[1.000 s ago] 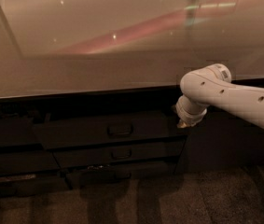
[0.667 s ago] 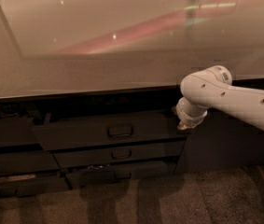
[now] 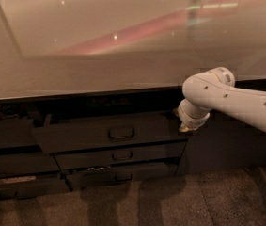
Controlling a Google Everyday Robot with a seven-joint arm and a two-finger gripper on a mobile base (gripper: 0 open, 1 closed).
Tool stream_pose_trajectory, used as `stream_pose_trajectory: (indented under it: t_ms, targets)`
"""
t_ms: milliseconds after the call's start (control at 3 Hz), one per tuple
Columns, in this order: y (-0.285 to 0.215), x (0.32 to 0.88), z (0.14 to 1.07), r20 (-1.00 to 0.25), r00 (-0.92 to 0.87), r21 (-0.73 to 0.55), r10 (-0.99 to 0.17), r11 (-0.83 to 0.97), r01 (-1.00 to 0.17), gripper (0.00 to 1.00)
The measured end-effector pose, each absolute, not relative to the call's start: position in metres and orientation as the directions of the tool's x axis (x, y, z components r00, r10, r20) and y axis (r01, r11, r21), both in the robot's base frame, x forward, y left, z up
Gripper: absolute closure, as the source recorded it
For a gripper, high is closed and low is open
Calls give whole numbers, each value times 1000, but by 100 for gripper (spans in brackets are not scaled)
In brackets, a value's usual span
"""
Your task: Open top drawer
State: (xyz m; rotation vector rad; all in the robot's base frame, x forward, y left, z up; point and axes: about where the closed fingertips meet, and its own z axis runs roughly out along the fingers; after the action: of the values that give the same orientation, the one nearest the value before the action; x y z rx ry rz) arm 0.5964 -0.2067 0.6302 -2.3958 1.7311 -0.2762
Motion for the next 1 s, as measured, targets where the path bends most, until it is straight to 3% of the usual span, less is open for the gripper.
stream_pose_trajectory:
  t_ms: [1000]
  targets:
    - [-207, 584, 638, 58, 336, -279, -940, -338, -899, 100]
